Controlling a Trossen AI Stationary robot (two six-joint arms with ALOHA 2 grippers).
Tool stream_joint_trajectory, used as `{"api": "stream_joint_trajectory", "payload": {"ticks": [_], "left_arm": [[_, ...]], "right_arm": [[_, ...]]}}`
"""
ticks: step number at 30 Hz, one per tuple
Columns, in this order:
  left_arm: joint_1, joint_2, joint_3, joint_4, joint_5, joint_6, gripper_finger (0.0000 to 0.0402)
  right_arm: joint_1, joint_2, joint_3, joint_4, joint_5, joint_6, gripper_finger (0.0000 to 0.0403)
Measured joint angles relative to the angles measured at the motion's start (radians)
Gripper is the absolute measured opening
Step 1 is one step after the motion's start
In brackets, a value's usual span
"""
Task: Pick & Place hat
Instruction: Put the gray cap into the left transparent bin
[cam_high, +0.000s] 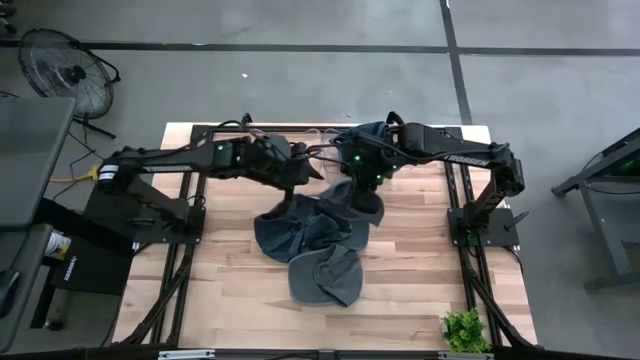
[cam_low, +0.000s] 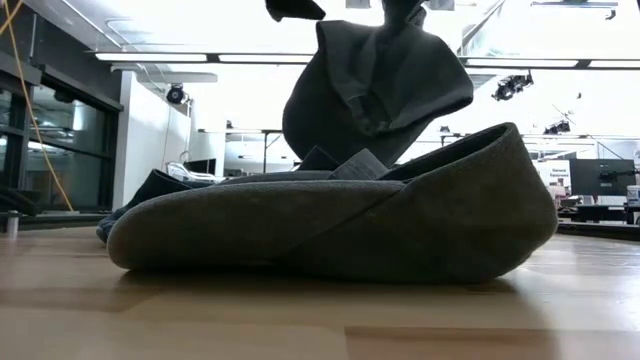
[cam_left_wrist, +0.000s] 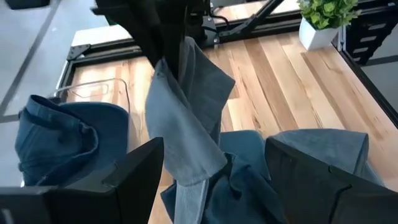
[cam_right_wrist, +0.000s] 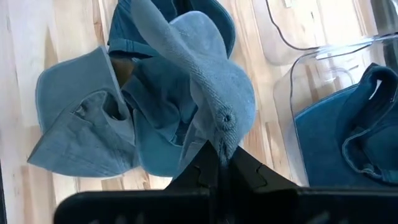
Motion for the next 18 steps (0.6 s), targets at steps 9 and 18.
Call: {"api": "stream_joint_trajectory", "payload": {"ticks": [9,18], "left_arm": [[0.0,0.107,0.049,-0.021,-0.002,-0.065,0.0278],[0.0,0.164,0.06,-0.006,-0.024,-0.17,0.0278]], "right_arm": [[-0.004,0.0,0.0,0.01,-0.004,-0.031,0.0001],[-0.003,-0.002,0.0,0.011,-0.052,-0.085,0.0001]]}}
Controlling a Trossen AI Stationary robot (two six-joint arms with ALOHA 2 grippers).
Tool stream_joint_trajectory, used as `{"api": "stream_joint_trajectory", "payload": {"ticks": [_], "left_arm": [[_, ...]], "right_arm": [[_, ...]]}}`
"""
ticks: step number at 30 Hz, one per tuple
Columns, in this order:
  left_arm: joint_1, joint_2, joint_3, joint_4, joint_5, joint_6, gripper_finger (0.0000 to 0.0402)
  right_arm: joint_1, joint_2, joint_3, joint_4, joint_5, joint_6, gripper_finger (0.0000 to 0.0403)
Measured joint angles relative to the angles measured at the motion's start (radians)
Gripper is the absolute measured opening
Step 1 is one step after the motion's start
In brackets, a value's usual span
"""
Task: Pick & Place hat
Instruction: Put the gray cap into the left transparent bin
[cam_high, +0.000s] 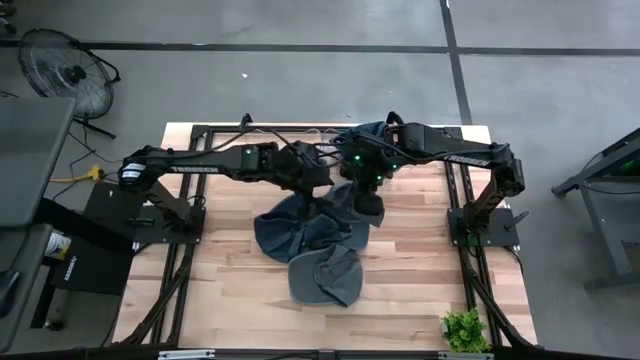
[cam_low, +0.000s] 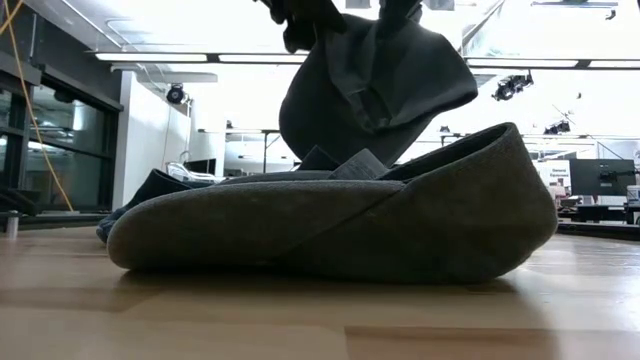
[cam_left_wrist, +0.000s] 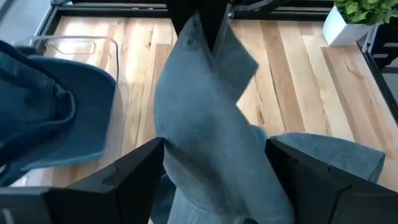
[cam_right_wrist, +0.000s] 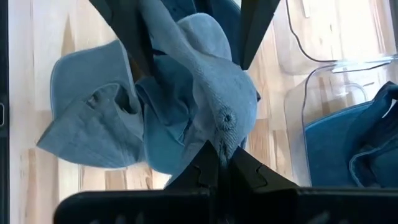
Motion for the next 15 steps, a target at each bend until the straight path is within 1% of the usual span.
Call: {"api": "stream_joint_trajectory", "payload": {"ticks": [4,7,10,15], "left_arm": [[0.0,0.001,0.0,-0.022,0.0,-0.04,0.0265],[0.0,0.001,0.0,-0.041,-0.002,-0.063,0.0234],[-0.001,0.002,0.0,-0.035,-0.009,-0.07,0.0184],[-0.001,0.002,0.0,-0.023,-0.012,-0.071,0.0077]], "right_arm": [[0.0,-0.002,0.0,-0.007,-0.001,-0.026,0.0001],[0.0,-0.007,0.0,-0.026,-0.001,-0.05,0.0001],[0.0,-0.009,0.0,-0.038,-0.001,-0.073,0.0001],[0.0,-0.009,0.0,-0.048,-0.018,-0.107,0.0002]]}}
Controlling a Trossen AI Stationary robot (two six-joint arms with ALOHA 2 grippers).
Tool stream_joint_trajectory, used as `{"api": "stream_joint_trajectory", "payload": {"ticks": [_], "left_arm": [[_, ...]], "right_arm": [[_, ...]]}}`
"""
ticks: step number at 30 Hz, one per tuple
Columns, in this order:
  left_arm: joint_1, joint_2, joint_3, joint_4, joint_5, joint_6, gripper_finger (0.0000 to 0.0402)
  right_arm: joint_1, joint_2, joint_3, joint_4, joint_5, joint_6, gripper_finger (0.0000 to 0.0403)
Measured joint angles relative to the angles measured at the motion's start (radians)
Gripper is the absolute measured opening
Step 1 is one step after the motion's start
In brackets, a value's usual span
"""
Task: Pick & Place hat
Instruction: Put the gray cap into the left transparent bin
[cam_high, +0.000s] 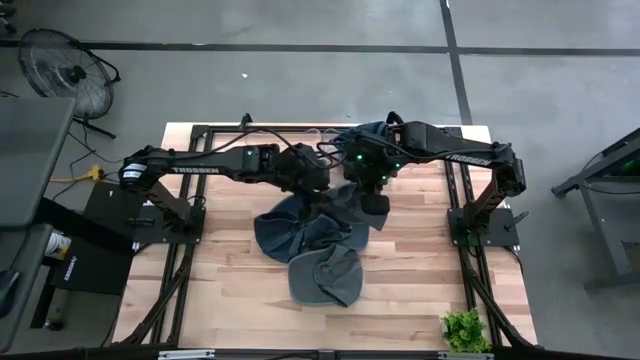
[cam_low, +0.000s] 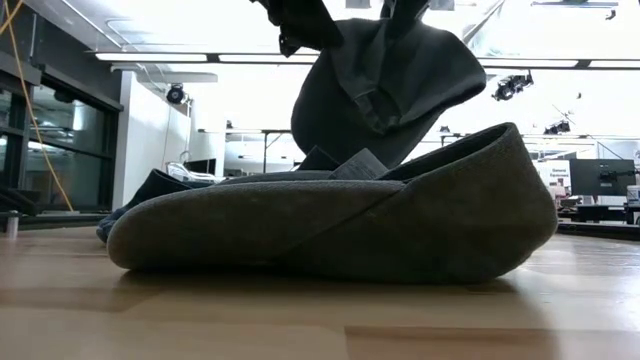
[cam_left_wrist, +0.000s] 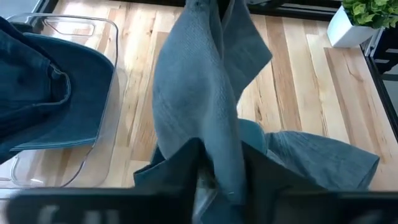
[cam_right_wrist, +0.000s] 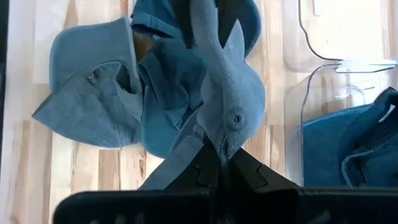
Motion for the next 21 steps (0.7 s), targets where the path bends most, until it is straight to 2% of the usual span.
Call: {"api": "stream_joint_trajectory", "payload": {"ticks": [2,4,8,15,21], "left_arm": [[0.0,0.0,0.0,-0.002,0.006,0.001,0.0033],[0.0,0.0,0.0,-0.002,0.018,0.0,0.0013],[0.0,0.0,0.0,-0.002,0.022,0.001,0.0012],[0.001,0.0,0.0,-0.007,-0.018,0.002,0.0006],[0.001,0.0,-0.002,-0.041,-0.085,-0.018,0.0006]], "right_arm": [[0.0,0.0,0.0,0.0,-0.011,-0.01,0.0002],[0.0,0.0,0.0,-0.001,-0.015,-0.025,0.0001],[0.0,0.0,0.0,-0.005,-0.018,-0.064,0.0012],[-0.002,-0.04,0.0,-0.028,-0.014,-0.125,0.0076],[-0.03,-0.125,0.0,-0.019,0.114,-0.099,0.0136]]}}
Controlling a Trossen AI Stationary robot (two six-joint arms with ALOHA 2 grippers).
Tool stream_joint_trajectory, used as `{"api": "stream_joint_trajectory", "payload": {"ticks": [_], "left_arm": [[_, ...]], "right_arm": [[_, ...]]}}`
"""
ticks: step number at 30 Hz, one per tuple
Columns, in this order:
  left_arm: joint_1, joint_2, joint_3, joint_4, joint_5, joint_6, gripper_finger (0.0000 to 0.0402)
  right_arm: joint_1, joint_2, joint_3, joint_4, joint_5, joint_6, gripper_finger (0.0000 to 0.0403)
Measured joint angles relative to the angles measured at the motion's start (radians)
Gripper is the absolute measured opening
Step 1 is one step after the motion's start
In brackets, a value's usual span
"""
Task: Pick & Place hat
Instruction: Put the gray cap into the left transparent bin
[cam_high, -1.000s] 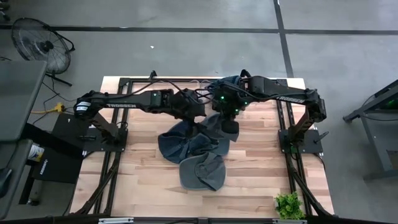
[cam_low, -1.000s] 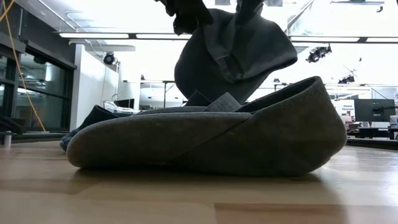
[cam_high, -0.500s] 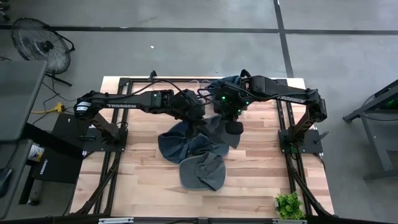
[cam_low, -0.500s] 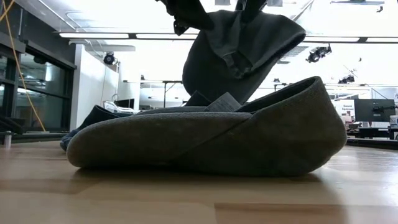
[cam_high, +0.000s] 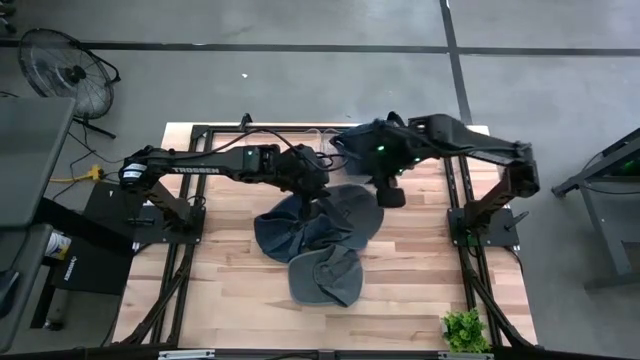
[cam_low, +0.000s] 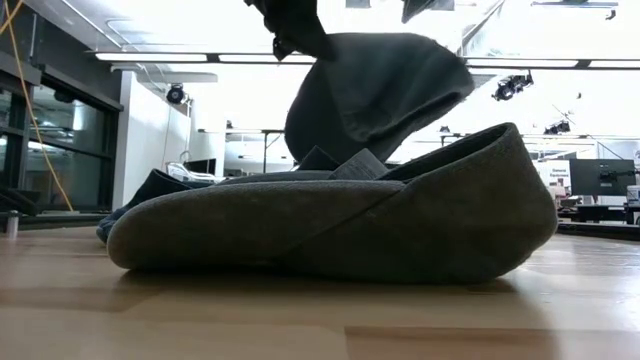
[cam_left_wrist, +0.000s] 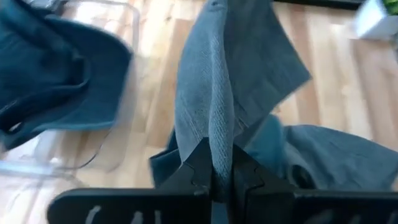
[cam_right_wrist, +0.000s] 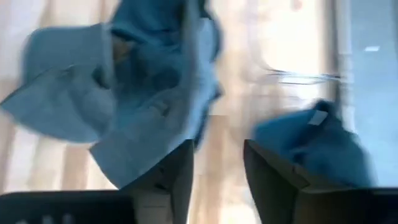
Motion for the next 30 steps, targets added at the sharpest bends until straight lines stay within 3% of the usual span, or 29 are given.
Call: {"api": "stream_joint_trajectory", "payload": {"ticks": [8,13,17,23,30], "left_arm": [[0.006,-0.045,-0.001,-0.009,-0.19,-0.099,0.0006],[0.02,-0.105,-0.001,-0.029,-0.277,-0.147,0.0006],[0.056,-0.158,-0.003,-0.043,-0.302,-0.17,0.0005],[0.123,-0.277,-0.177,0.066,-0.271,-0.239,0.0005],[0.214,-0.465,-0.447,0.295,-0.301,-0.346,0.0005]], "right_arm": [[-0.083,-0.19,0.0,0.021,0.179,0.065,0.0202],[-0.15,-0.302,-0.019,0.054,0.197,0.096,0.0207],[-0.202,-0.417,-0.161,0.186,0.168,0.09,0.0201],[-0.243,-0.576,-0.459,0.422,0.106,0.105,0.0195],[-0.253,-0.664,-0.653,0.554,-0.007,0.154,0.0195]]}}
